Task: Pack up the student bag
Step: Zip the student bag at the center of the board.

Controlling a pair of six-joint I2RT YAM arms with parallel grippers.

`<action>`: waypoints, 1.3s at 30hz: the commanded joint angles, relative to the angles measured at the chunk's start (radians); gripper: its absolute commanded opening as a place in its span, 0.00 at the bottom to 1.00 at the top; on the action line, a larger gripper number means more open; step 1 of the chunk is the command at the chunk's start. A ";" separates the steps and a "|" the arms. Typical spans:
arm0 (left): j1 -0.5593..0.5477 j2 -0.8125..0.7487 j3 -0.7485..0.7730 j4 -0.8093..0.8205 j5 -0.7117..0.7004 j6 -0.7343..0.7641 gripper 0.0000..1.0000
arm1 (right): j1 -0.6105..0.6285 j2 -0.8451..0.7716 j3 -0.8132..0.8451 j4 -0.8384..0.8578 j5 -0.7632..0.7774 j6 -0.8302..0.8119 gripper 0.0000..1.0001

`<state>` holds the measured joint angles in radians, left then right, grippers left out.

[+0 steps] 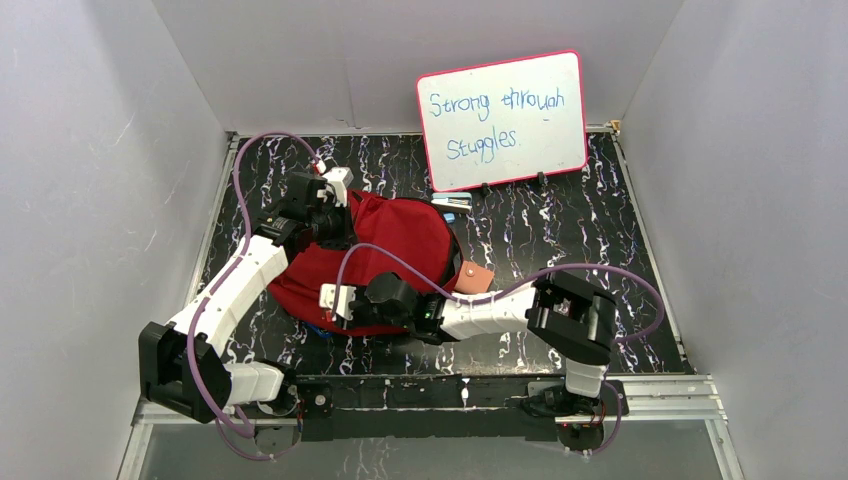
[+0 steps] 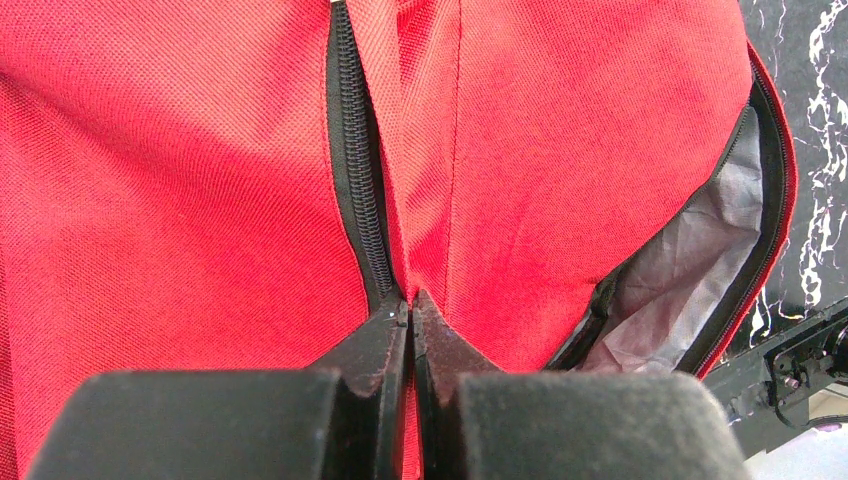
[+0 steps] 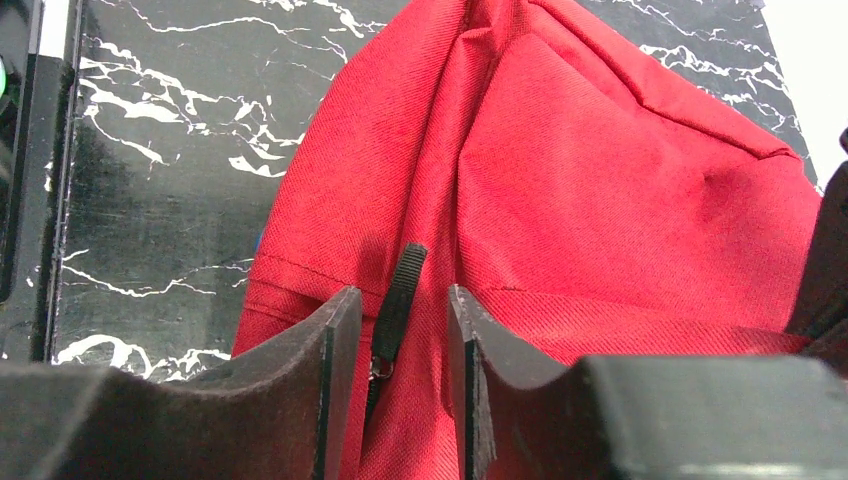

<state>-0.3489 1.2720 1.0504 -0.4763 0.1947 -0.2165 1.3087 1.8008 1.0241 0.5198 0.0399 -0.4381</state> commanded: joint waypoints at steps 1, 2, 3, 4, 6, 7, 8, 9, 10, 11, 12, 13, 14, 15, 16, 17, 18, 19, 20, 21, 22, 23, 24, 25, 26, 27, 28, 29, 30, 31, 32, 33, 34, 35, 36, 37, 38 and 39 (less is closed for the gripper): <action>0.008 -0.024 0.028 -0.004 -0.007 0.015 0.00 | 0.000 0.022 0.060 0.052 0.012 -0.001 0.44; 0.008 -0.025 0.028 -0.005 -0.008 0.015 0.00 | 0.000 0.026 0.063 0.053 0.007 0.001 0.43; 0.008 -0.025 0.029 -0.005 -0.008 0.016 0.00 | 0.000 0.029 0.063 0.053 0.001 0.003 0.43; 0.008 -0.025 0.028 -0.008 -0.008 0.017 0.00 | 0.000 0.034 0.066 0.052 -0.008 0.005 0.42; 0.010 -0.026 0.029 -0.010 -0.009 0.019 0.00 | 0.000 0.043 0.073 0.047 -0.020 0.012 0.42; 0.010 -0.026 0.030 -0.010 -0.010 0.019 0.00 | 0.000 0.048 0.078 0.044 -0.019 0.016 0.43; 0.010 -0.028 0.031 -0.011 -0.011 0.020 0.00 | 0.000 0.054 0.083 0.042 -0.013 0.020 0.43; 0.010 -0.029 0.031 -0.012 -0.014 0.021 0.00 | -0.001 0.061 0.089 0.042 -0.002 0.021 0.43; 0.010 -0.032 0.032 -0.014 -0.014 0.022 0.00 | -0.002 0.066 0.091 0.044 0.014 0.022 0.44; 0.011 -0.034 0.032 -0.014 -0.016 0.021 0.00 | -0.001 0.076 0.096 0.046 0.030 0.024 0.45; 0.011 -0.035 0.033 -0.015 -0.017 0.021 0.00 | -0.001 0.081 0.099 0.049 0.045 0.024 0.45; 0.011 -0.036 0.033 -0.016 -0.017 0.022 0.00 | 0.000 0.086 0.102 0.051 0.057 0.023 0.45; 0.012 -0.036 0.033 -0.017 -0.017 0.022 0.00 | 0.000 0.091 0.106 0.055 0.067 0.022 0.44; 0.012 -0.036 0.033 -0.018 -0.017 0.023 0.00 | 0.000 0.095 0.110 0.055 0.075 0.022 0.43; 0.013 -0.036 0.034 -0.020 -0.017 0.023 0.00 | 0.000 0.098 0.113 0.055 0.079 0.022 0.40; 0.013 -0.036 0.034 -0.022 -0.018 0.023 0.00 | 0.000 0.099 0.117 0.055 0.081 0.022 0.37; 0.013 -0.037 0.033 -0.022 -0.019 0.023 0.00 | -0.001 0.100 0.118 0.054 0.080 0.024 0.34; 0.013 -0.039 0.033 -0.021 -0.020 0.023 0.00 | -0.001 0.096 0.119 0.055 0.077 0.025 0.30; 0.014 -0.039 0.034 -0.022 -0.021 0.023 0.00 | -0.001 0.092 0.117 0.053 0.070 0.029 0.25; 0.014 -0.039 0.034 -0.021 -0.020 0.023 0.00 | -0.001 0.086 0.113 0.052 0.062 0.032 0.21; 0.014 -0.039 0.032 -0.022 -0.020 0.023 0.00 | 0.000 0.078 0.108 0.052 0.054 0.034 0.17; 0.014 -0.037 0.032 -0.021 -0.020 0.025 0.00 | -0.001 0.071 0.104 0.049 0.048 0.039 0.12; 0.014 -0.037 0.031 -0.021 -0.022 0.025 0.00 | 0.001 0.060 0.100 0.041 0.041 0.045 0.08; 0.016 -0.038 0.030 -0.021 -0.024 0.026 0.00 | 0.000 0.049 0.095 0.034 0.037 0.055 0.04; 0.016 -0.037 0.028 -0.022 -0.026 0.026 0.00 | 0.001 0.037 0.085 0.027 0.035 0.064 0.01; 0.017 -0.038 0.026 -0.022 -0.027 0.028 0.00 | 0.005 0.022 0.074 0.021 0.037 0.076 0.00; 0.017 -0.039 0.024 -0.022 -0.030 0.028 0.00 | 0.007 0.007 0.061 0.016 0.040 0.089 0.00; 0.019 -0.039 0.023 -0.020 -0.032 0.029 0.00 | 0.010 -0.011 0.044 0.016 0.044 0.102 0.00; 0.019 -0.040 0.019 -0.019 -0.035 0.031 0.00 | 0.013 -0.028 0.029 0.015 0.052 0.117 0.00; 0.020 -0.040 0.016 -0.017 -0.037 0.032 0.00 | 0.019 -0.046 0.012 0.013 0.063 0.140 0.00; 0.022 -0.039 0.014 -0.016 -0.039 0.032 0.00 | 0.022 -0.065 -0.005 0.008 0.079 0.156 0.00; 0.023 -0.038 0.014 -0.016 -0.040 0.034 0.00 | 0.025 -0.082 -0.020 0.000 0.095 0.172 0.00; 0.023 -0.036 0.012 -0.016 -0.040 0.034 0.00 | 0.029 -0.107 -0.035 -0.010 0.112 0.188 0.00; 0.025 -0.036 0.011 -0.016 -0.040 0.035 0.00 | 0.032 -0.124 -0.047 -0.020 0.131 0.204 0.00; 0.026 -0.035 0.011 -0.015 -0.041 0.035 0.00 | 0.033 -0.141 -0.063 -0.030 0.146 0.220 0.00; 0.028 -0.033 0.010 -0.014 -0.042 0.037 0.00 | 0.034 -0.160 -0.078 -0.040 0.160 0.234 0.00; 0.029 -0.032 0.012 -0.012 -0.044 0.037 0.00 | 0.035 -0.179 -0.091 -0.046 0.172 0.249 0.00; 0.031 -0.030 0.011 -0.012 -0.044 0.038 0.00 | 0.036 -0.196 -0.111 -0.052 0.184 0.260 0.00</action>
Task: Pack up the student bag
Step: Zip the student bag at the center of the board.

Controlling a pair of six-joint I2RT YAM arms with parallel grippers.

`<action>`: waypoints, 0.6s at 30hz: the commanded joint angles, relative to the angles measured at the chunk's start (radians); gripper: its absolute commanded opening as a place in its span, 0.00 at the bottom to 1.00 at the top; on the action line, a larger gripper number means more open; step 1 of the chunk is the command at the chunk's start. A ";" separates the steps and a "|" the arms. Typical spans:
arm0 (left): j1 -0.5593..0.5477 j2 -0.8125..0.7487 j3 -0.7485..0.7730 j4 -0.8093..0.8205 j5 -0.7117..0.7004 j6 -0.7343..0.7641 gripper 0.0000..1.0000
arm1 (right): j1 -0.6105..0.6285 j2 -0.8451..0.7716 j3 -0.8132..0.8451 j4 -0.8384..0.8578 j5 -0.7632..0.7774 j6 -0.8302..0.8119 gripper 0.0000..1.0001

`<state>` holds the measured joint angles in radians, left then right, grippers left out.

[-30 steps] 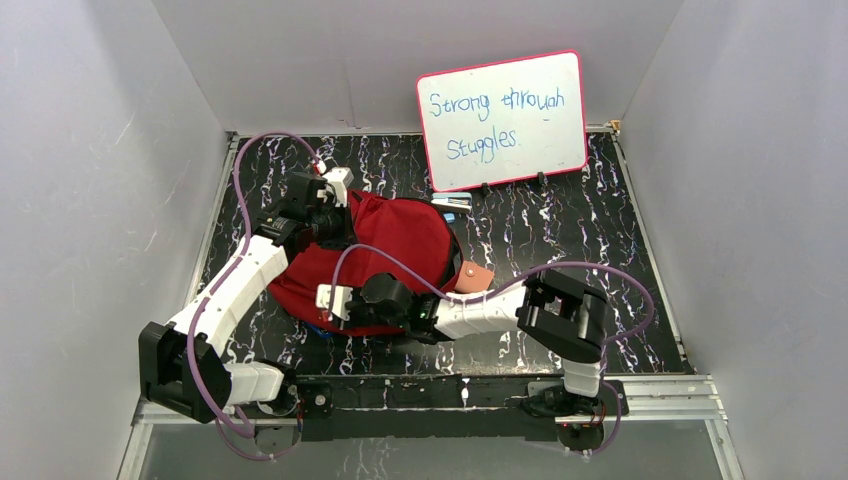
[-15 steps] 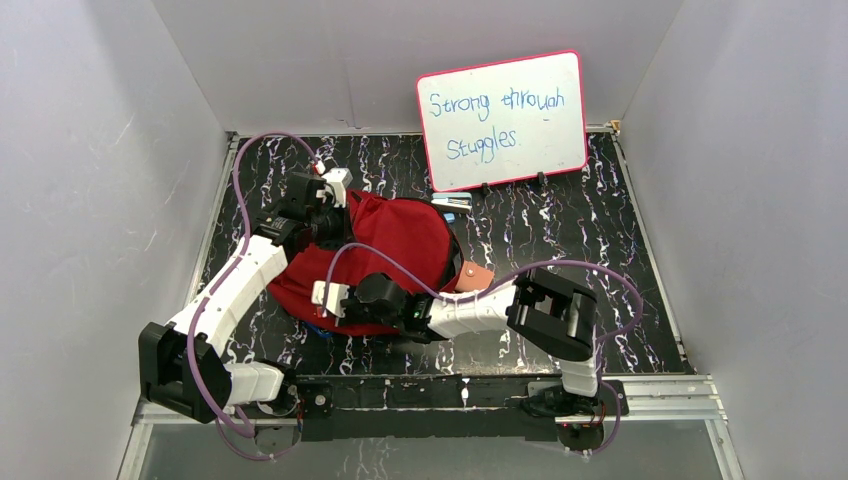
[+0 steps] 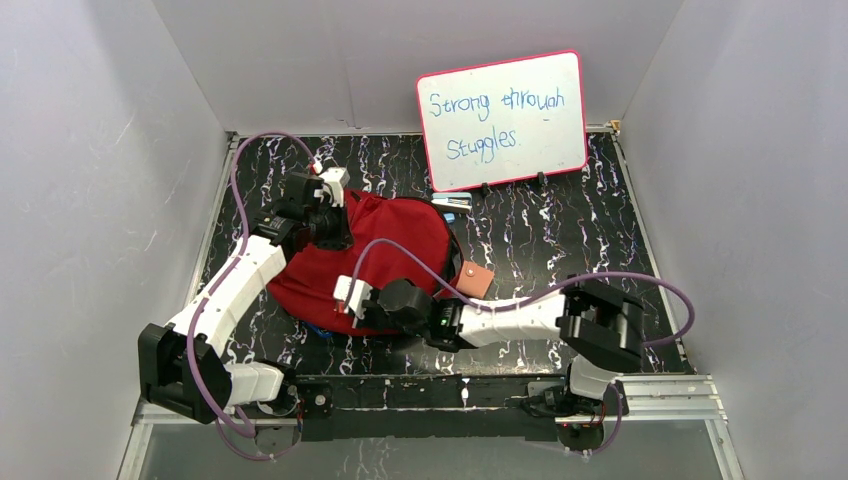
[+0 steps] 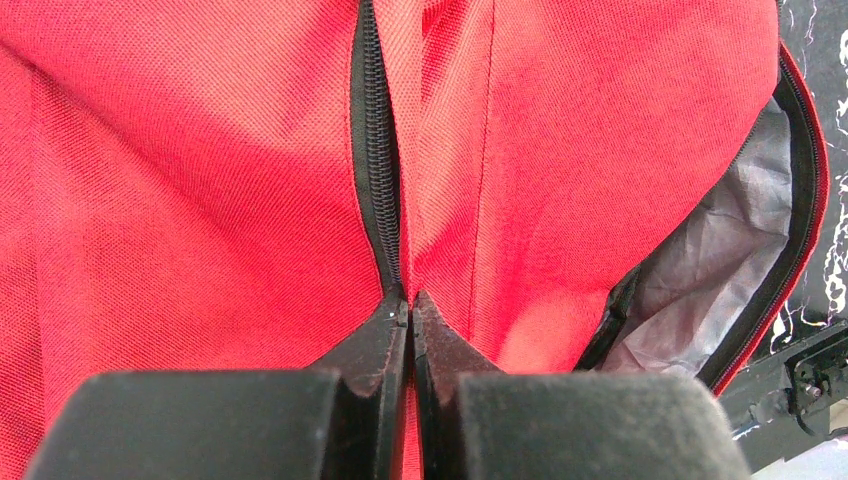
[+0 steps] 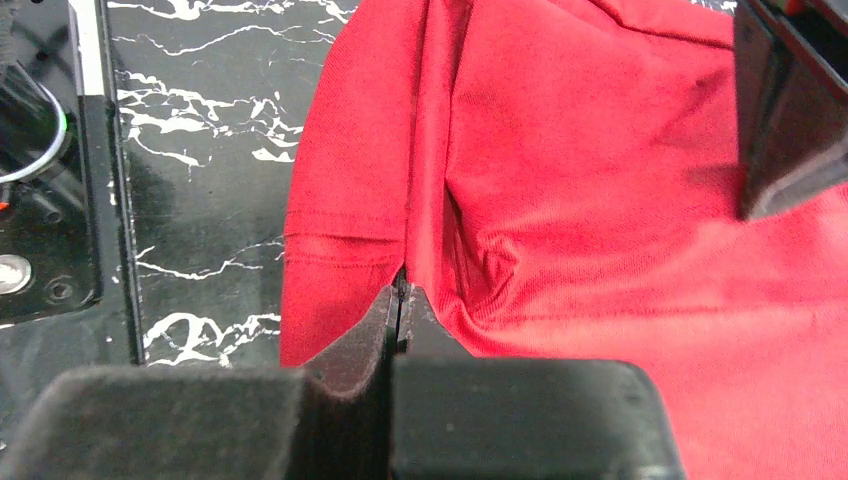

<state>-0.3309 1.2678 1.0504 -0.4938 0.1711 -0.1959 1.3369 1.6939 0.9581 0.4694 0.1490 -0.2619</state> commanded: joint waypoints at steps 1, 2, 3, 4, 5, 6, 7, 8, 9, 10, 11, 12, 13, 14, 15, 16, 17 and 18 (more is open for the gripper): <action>0.015 -0.024 0.013 0.006 -0.020 0.019 0.00 | 0.008 -0.107 -0.059 -0.008 0.092 0.095 0.00; 0.015 -0.023 0.014 0.006 -0.021 0.021 0.00 | 0.007 -0.122 -0.071 -0.016 0.107 0.105 0.00; 0.015 -0.022 0.014 0.006 -0.021 0.024 0.00 | 0.007 -0.138 -0.082 -0.027 0.130 0.113 0.00; 0.017 -0.021 0.016 0.004 -0.021 0.023 0.00 | 0.007 -0.153 -0.090 -0.040 0.152 0.121 0.00; 0.019 -0.022 0.015 0.004 -0.021 0.025 0.00 | 0.008 -0.166 -0.097 -0.057 0.171 0.127 0.00; 0.021 -0.022 0.014 0.005 -0.022 0.026 0.00 | 0.006 -0.180 -0.104 -0.073 0.187 0.131 0.00; 0.021 -0.024 0.013 0.005 -0.022 0.027 0.00 | 0.005 -0.193 -0.111 -0.090 0.197 0.134 0.00; 0.022 -0.024 0.012 0.005 -0.024 0.027 0.00 | 0.007 -0.206 -0.117 -0.108 0.206 0.136 0.00; 0.025 -0.025 0.011 0.003 -0.024 0.028 0.00 | 0.008 -0.220 -0.122 -0.133 0.213 0.137 0.00; 0.025 -0.025 0.010 0.004 -0.023 0.029 0.00 | 0.007 -0.233 -0.127 -0.153 0.219 0.141 0.00; 0.027 -0.025 0.010 0.002 -0.024 0.030 0.00 | 0.006 -0.247 -0.132 -0.175 0.227 0.145 0.00; 0.028 -0.025 0.009 0.001 -0.025 0.032 0.00 | 0.007 -0.262 -0.137 -0.195 0.238 0.150 0.00; 0.029 -0.026 0.008 0.001 -0.027 0.035 0.00 | 0.007 -0.277 -0.145 -0.211 0.250 0.154 0.00; 0.030 -0.027 0.008 -0.001 -0.030 0.037 0.00 | 0.007 -0.292 -0.154 -0.224 0.263 0.156 0.00; 0.032 -0.027 0.009 -0.002 -0.032 0.039 0.00 | 0.007 -0.306 -0.165 -0.236 0.277 0.155 0.00; 0.033 -0.027 0.009 -0.003 -0.032 0.041 0.00 | 0.007 -0.322 -0.174 -0.248 0.298 0.153 0.00; 0.035 -0.027 0.008 -0.002 -0.033 0.043 0.00 | 0.007 -0.335 -0.183 -0.257 0.320 0.150 0.00; 0.036 -0.027 0.007 -0.002 -0.033 0.045 0.00 | 0.006 -0.348 -0.193 -0.264 0.345 0.144 0.00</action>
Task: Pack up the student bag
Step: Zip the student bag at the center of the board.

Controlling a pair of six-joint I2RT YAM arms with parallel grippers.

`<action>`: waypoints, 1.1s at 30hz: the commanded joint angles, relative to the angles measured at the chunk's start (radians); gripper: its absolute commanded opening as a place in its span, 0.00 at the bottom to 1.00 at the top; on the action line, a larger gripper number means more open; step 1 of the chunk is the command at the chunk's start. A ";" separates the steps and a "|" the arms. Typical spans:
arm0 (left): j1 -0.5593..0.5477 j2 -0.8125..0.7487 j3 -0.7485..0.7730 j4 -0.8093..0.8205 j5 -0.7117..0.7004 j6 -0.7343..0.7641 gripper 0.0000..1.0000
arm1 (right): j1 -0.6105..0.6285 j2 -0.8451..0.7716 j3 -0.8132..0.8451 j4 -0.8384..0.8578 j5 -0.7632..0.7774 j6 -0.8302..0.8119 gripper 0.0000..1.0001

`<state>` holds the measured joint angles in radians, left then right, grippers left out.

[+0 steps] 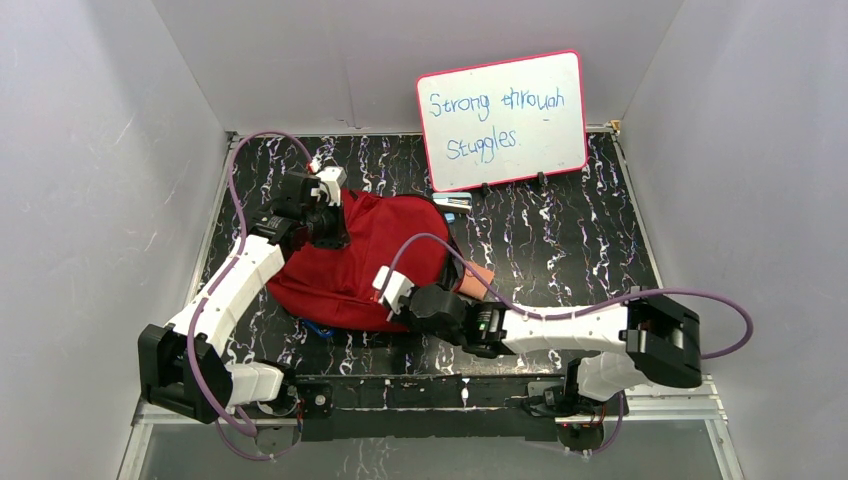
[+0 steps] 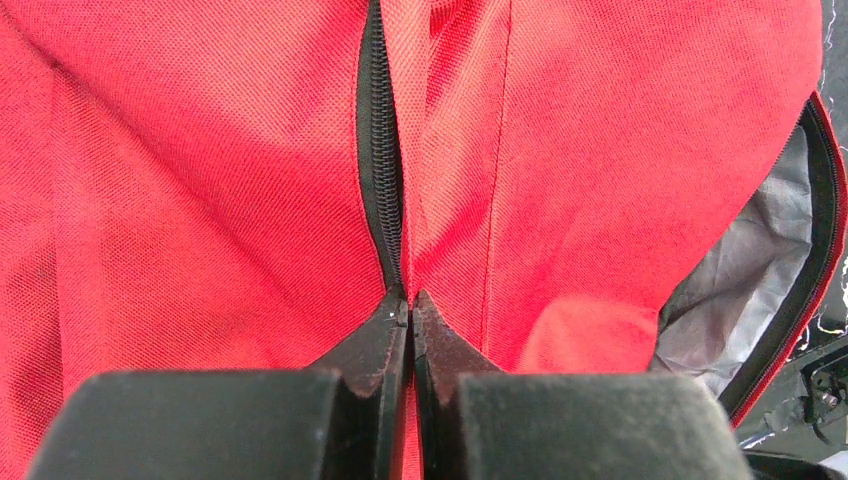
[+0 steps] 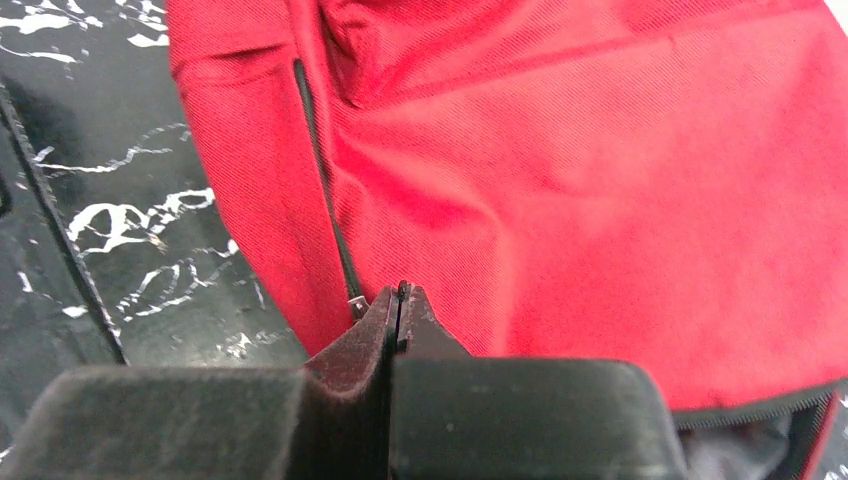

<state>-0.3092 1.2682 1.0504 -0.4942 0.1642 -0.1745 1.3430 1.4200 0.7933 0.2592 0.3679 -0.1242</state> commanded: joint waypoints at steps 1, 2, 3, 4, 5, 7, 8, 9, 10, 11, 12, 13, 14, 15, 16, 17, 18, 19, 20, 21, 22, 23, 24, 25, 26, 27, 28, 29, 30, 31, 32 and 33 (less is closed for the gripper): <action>0.015 -0.026 0.008 -0.003 -0.025 0.025 0.00 | -0.001 -0.085 -0.036 -0.062 0.151 0.001 0.00; 0.016 -0.025 0.009 -0.004 -0.025 0.028 0.00 | -0.002 -0.099 -0.043 -0.072 0.169 -0.003 0.00; 0.016 -0.024 0.008 -0.004 -0.024 0.031 0.00 | -0.007 -0.111 -0.047 -0.082 0.182 -0.005 0.00; 0.016 -0.023 0.009 -0.004 -0.023 0.032 0.00 | -0.013 -0.120 -0.048 -0.093 0.187 -0.007 0.00; 0.019 -0.023 0.009 -0.004 -0.023 0.035 0.00 | -0.022 -0.128 -0.048 -0.107 0.189 -0.005 0.00; 0.020 -0.022 0.008 -0.006 -0.024 0.040 0.00 | -0.045 -0.140 -0.045 -0.132 0.185 0.001 0.00; 0.020 -0.023 0.008 -0.007 -0.023 0.042 0.00 | -0.058 -0.142 -0.044 -0.143 0.180 0.002 0.00; 0.021 -0.022 0.009 -0.010 -0.024 0.043 0.00 | -0.072 -0.144 -0.042 -0.153 0.176 0.005 0.00; 0.022 -0.024 0.008 -0.011 -0.025 0.044 0.00 | -0.089 -0.144 -0.040 -0.164 0.172 0.009 0.00; 0.023 -0.026 0.007 -0.013 -0.027 0.045 0.00 | -0.105 -0.144 -0.038 -0.174 0.169 0.013 0.00; 0.024 -0.029 0.006 -0.014 -0.029 0.047 0.00 | -0.123 -0.145 -0.036 -0.185 0.162 0.015 0.00; 0.025 -0.032 0.003 -0.014 -0.029 0.048 0.00 | -0.141 -0.145 -0.035 -0.191 0.156 0.017 0.00; 0.025 -0.035 0.001 -0.015 -0.031 0.049 0.00 | -0.159 -0.146 -0.034 -0.198 0.150 0.018 0.00; 0.026 -0.038 0.000 -0.016 -0.032 0.050 0.00 | -0.179 -0.148 -0.031 -0.206 0.146 0.019 0.00; 0.027 -0.039 -0.001 -0.018 -0.035 0.052 0.00 | -0.195 -0.148 -0.028 -0.216 0.144 0.022 0.00; 0.028 -0.041 0.000 -0.019 -0.037 0.053 0.00 | -0.211 -0.147 -0.023 -0.224 0.144 0.022 0.00; 0.030 -0.042 -0.001 -0.022 -0.038 0.054 0.00 | -0.226 -0.146 -0.019 -0.233 0.148 0.021 0.00; 0.030 -0.043 -0.001 -0.023 -0.039 0.055 0.00 | -0.241 -0.145 -0.014 -0.241 0.154 0.021 0.00; 0.031 -0.044 -0.002 -0.022 -0.038 0.056 0.00 | -0.256 -0.144 -0.008 -0.249 0.165 0.023 0.00; 0.032 -0.044 -0.001 -0.023 -0.038 0.056 0.00 | -0.268 -0.142 -0.003 -0.256 0.172 0.025 0.00; 0.032 -0.044 -0.001 -0.024 -0.040 0.057 0.00 | -0.280 -0.141 0.004 -0.257 0.183 0.029 0.00; 0.033 -0.044 0.000 -0.024 -0.039 0.059 0.00 | -0.290 -0.141 0.011 -0.286 0.190 0.034 0.00; 0.033 -0.044 0.002 -0.027 -0.040 0.061 0.00 | -0.295 -0.145 0.022 -0.297 0.186 0.035 0.00; 0.034 -0.044 0.003 -0.029 -0.039 0.063 0.00 | -0.297 -0.151 0.026 -0.303 0.164 0.033 0.00; 0.035 -0.043 0.005 -0.030 -0.032 0.068 0.00 | -0.297 -0.162 0.031 -0.304 0.112 0.030 0.00; 0.034 -0.041 0.007 -0.033 -0.016 0.076 0.00 | -0.296 -0.184 0.032 -0.299 0.047 0.023 0.00; 0.034 -0.038 0.010 -0.038 0.015 0.087 0.00 | -0.296 -0.203 0.029 -0.288 -0.024 0.020 0.00; 0.035 -0.033 0.017 -0.041 0.061 0.101 0.10 | -0.296 -0.221 0.022 -0.272 -0.101 0.025 0.00; 0.035 -0.029 0.022 -0.045 0.110 0.113 0.24 | -0.296 -0.236 0.011 -0.241 -0.167 0.034 0.00; 0.035 -0.030 0.031 -0.047 0.161 0.126 0.34 | -0.296 -0.250 0.000 -0.207 -0.237 0.041 0.00; 0.034 -0.038 0.034 -0.046 0.205 0.136 0.41 | -0.296 -0.259 -0.006 -0.188 -0.294 0.051 0.00; 0.034 -0.054 0.032 -0.038 0.237 0.143 0.47 | -0.296 -0.265 -0.011 -0.171 -0.337 0.060 0.00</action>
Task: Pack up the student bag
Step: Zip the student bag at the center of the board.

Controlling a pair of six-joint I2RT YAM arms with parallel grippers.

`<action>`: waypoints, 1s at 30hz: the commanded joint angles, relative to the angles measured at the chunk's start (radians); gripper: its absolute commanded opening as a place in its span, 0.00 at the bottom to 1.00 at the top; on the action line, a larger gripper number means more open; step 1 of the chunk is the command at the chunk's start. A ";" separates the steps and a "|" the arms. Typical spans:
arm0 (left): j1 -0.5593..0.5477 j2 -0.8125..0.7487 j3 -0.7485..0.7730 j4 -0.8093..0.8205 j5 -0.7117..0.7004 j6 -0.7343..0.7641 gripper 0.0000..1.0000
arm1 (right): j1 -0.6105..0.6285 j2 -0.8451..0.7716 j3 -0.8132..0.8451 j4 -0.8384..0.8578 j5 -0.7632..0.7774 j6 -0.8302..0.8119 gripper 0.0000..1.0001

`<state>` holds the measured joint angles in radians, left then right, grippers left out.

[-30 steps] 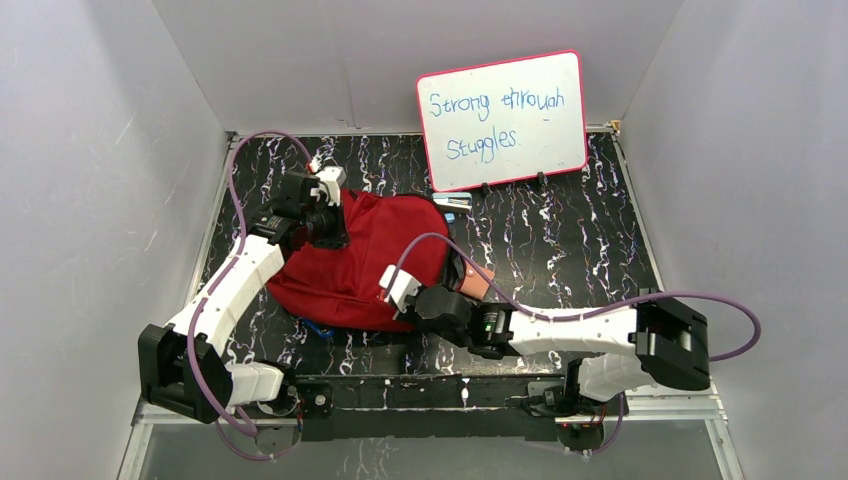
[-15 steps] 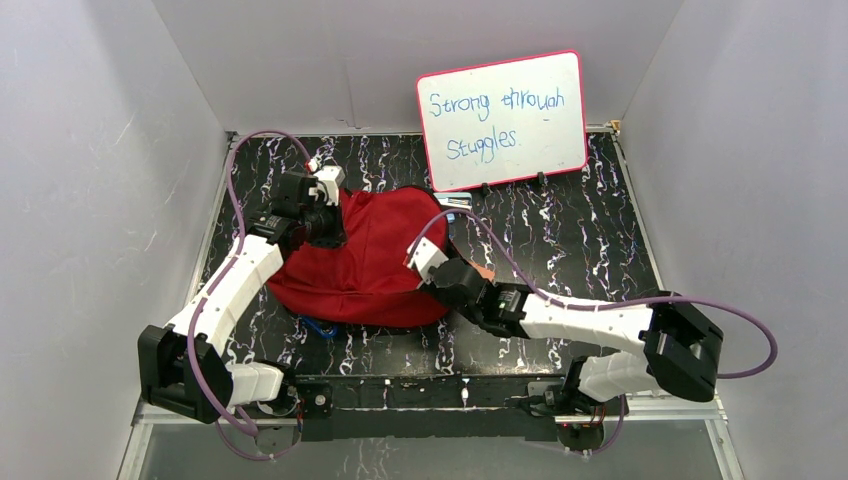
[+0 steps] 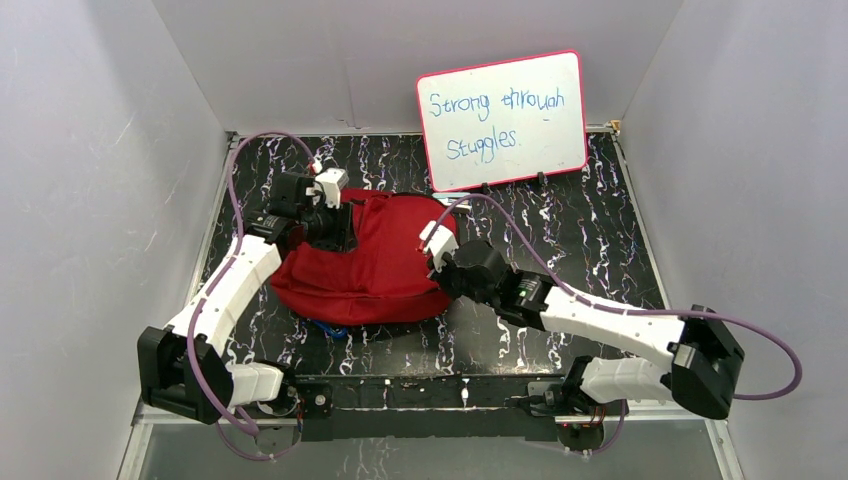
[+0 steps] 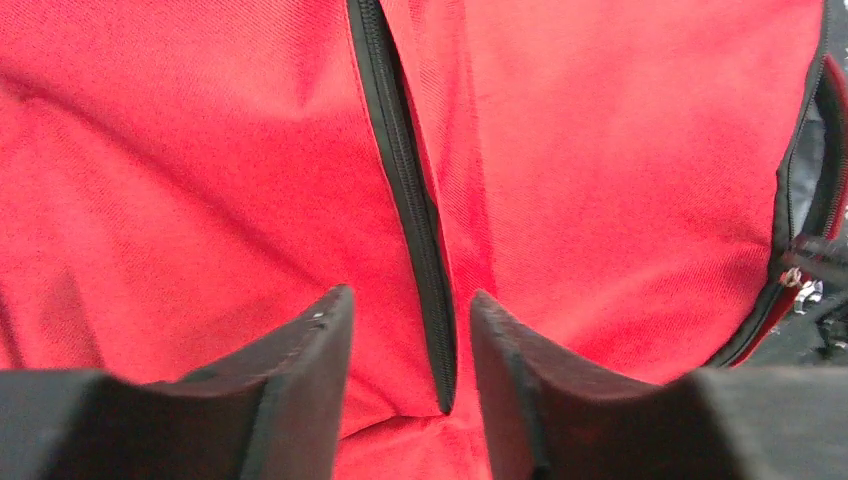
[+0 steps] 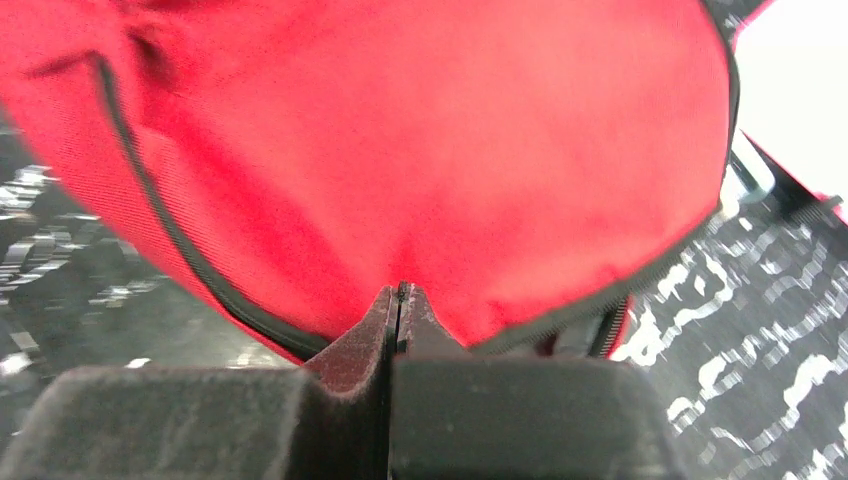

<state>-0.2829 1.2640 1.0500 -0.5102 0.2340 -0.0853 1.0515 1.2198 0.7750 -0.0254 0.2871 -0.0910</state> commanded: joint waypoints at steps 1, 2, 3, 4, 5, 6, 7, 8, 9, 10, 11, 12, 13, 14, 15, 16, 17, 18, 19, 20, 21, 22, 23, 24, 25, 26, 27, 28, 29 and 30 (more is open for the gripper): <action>0.007 -0.073 0.027 -0.004 0.188 0.055 0.51 | -0.004 -0.068 0.005 0.124 -0.277 0.038 0.00; 0.007 -0.105 0.017 0.020 0.207 0.055 0.53 | -0.005 -0.068 0.003 0.134 -0.310 0.050 0.00; 0.006 -0.140 0.005 0.051 0.228 0.057 0.55 | -0.005 -0.068 0.003 0.140 -0.320 0.062 0.00; 0.007 -0.175 -0.013 0.087 0.260 0.059 0.56 | -0.004 -0.068 0.004 0.144 -0.325 0.076 0.00; 0.007 -0.212 -0.034 0.127 0.294 0.060 0.57 | -0.005 -0.069 0.003 0.148 -0.329 0.082 0.00; 0.005 -0.245 -0.065 0.177 0.339 0.054 0.58 | -0.006 -0.070 0.002 0.153 -0.331 0.083 0.00; 0.004 -0.280 -0.099 0.252 0.390 0.041 0.60 | -0.004 -0.074 0.003 0.157 -0.333 0.107 0.00; 0.001 -0.310 -0.138 0.305 0.444 0.029 0.61 | -0.004 -0.078 0.002 0.160 -0.330 0.118 0.00; -0.007 -0.350 -0.196 0.363 0.512 0.030 0.61 | -0.005 -0.084 0.001 0.164 -0.323 0.126 0.00; -0.014 -0.374 -0.224 0.412 0.569 0.033 0.62 | -0.004 -0.085 0.000 0.165 -0.318 0.134 0.00; -0.035 -0.418 -0.274 0.441 0.608 0.042 0.63 | -0.004 -0.093 0.001 0.165 -0.304 0.140 0.00; -0.055 -0.447 -0.300 0.449 0.624 0.056 0.64 | -0.004 -0.098 0.001 0.164 -0.294 0.149 0.00; -0.074 -0.472 -0.319 0.449 0.625 0.067 0.64 | -0.005 -0.103 0.001 0.162 -0.255 0.161 0.00; -0.091 -0.492 -0.336 0.443 0.610 0.071 0.65 | -0.005 -0.109 0.000 0.159 -0.226 0.174 0.00; -0.106 -0.509 -0.349 0.432 0.608 0.080 0.65 | -0.005 -0.114 -0.001 0.158 -0.203 0.189 0.00; -0.121 -0.522 -0.362 0.425 0.606 0.081 0.65 | -0.006 -0.120 0.000 0.157 -0.176 0.203 0.00; -0.141 -0.529 -0.374 0.422 0.593 0.078 0.65 | -0.007 -0.123 0.004 0.154 -0.153 0.228 0.00; -0.164 -0.534 -0.383 0.421 0.571 0.072 0.64 | -0.006 -0.123 0.009 0.150 -0.133 0.249 0.00; -0.195 -0.537 -0.390 0.420 0.537 0.066 0.64 | -0.006 -0.123 0.015 0.144 -0.120 0.266 0.00; -0.225 -0.538 -0.396 0.420 0.501 0.063 0.64 | -0.006 -0.121 0.021 0.140 -0.115 0.279 0.00; -0.259 -0.535 -0.401 0.420 0.461 0.066 0.64 | -0.006 -0.117 0.027 0.139 -0.117 0.290 0.00; -0.292 -0.532 -0.405 0.416 0.415 0.076 0.64 | -0.005 -0.113 0.032 0.138 -0.121 0.298 0.00; -0.325 -0.526 -0.407 0.412 0.368 0.080 0.64 | -0.005 -0.108 0.035 0.137 -0.127 0.305 0.00; -0.369 -0.521 -0.409 0.411 0.314 0.105 0.64 | -0.007 -0.102 0.038 0.137 -0.131 0.312 0.00; -0.401 -0.514 -0.411 0.411 0.264 0.125 0.64 | -0.006 -0.097 0.041 0.137 -0.134 0.321 0.00; -0.430 -0.502 -0.410 0.411 0.220 0.142 0.64 | -0.006 -0.092 0.044 0.135 -0.137 0.329 0.00; -0.459 -0.492 -0.409 0.411 0.171 0.157 0.64 | -0.006 -0.090 0.048 0.132 -0.142 0.337 0.00; -0.482 -0.477 -0.408 0.411 0.136 0.179 0.63 | -0.006 -0.088 0.050 0.131 -0.144 0.344 0.00; -0.511 -0.465 -0.408 0.413 0.098 0.190 0.63 | -0.006 -0.088 0.052 0.128 -0.145 0.349 0.00; -0.539 -0.452 -0.410 0.416 0.063 0.209 0.62 | -0.006 -0.089 0.055 0.123 -0.146 0.355 0.00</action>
<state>-0.7422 0.7795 0.6426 -0.1123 0.4984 0.0376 1.0473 1.1362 0.7704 0.0517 0.1326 0.2115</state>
